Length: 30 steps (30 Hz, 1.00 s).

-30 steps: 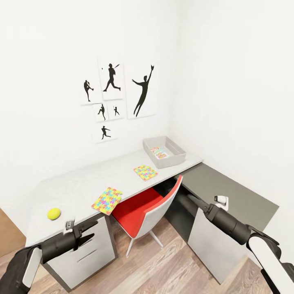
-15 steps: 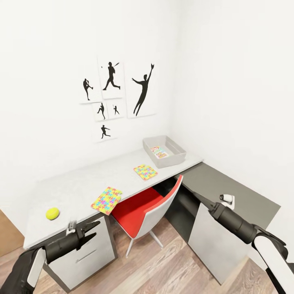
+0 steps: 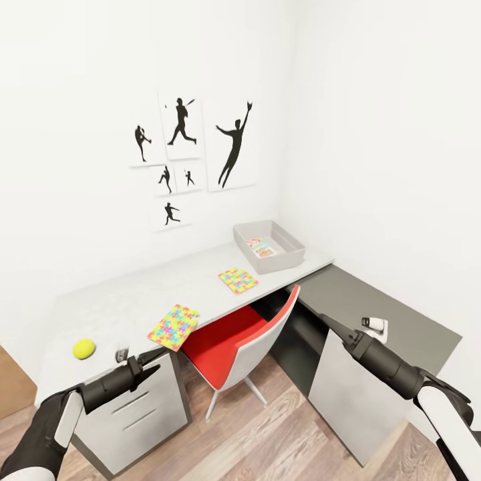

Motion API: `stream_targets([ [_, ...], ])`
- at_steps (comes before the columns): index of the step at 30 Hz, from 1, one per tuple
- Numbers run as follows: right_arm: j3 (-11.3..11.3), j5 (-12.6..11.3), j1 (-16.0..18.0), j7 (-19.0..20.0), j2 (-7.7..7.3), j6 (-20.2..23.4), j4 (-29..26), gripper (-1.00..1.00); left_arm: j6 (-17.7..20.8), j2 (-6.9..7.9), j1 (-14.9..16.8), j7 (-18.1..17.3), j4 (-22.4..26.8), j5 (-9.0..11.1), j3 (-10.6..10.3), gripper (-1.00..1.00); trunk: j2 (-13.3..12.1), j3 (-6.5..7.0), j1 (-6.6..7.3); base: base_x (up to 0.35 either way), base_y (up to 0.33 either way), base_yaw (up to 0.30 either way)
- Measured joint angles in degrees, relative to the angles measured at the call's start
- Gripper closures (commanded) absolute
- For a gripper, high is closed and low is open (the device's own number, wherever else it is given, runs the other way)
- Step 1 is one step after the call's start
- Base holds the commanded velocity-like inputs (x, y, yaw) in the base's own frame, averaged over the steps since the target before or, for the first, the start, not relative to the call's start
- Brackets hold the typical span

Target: Put all the toys in the child's room - the three board games (two on the bed and one on the table), the two jigsaw puzzles on the table, and the tennis ball on the table - inside the toy box on the table in the child's room.

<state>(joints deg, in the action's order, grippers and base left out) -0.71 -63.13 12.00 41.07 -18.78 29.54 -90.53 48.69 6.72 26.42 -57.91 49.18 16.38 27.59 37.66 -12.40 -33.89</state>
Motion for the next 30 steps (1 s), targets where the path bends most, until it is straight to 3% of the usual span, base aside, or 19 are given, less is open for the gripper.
stream_targets([
  [9,-0.05,-0.05,0.0,0.36,0.2,0.06,0.1,-1.0,-0.81,-0.31,0.07,0.04,-0.37,-0.12,0.21,-1.0,3.62,-1.62,-1.98,0.0,0.0,0.0],
  [19,-0.06,-0.14,0.0,0.44,0.2,0.14,0.2,-1.0,-5.23,-0.62,0.08,0.07,-2.42,-0.06,0.18,-1.0,7.64,-3.42,-4.18,0.0,0.0,0.0],
  [25,-0.05,-0.22,0.0,0.4,0.21,0.22,0.2,-1.0,-7.22,-2.23,0.08,0.07,-3.17,-0.13,0.12,-1.0,10.05,-4.5,-5.5,0.0,0.0,0.0],
  [30,-0.05,-0.31,0.0,0.36,0.2,0.24,0.58,-1.0,-8.32,-4.4,0.08,0.08,-3.27,-0.42,-0.02,-1.0,12.06,-5.4,-6.6,0.0,0.0,0.0],
])
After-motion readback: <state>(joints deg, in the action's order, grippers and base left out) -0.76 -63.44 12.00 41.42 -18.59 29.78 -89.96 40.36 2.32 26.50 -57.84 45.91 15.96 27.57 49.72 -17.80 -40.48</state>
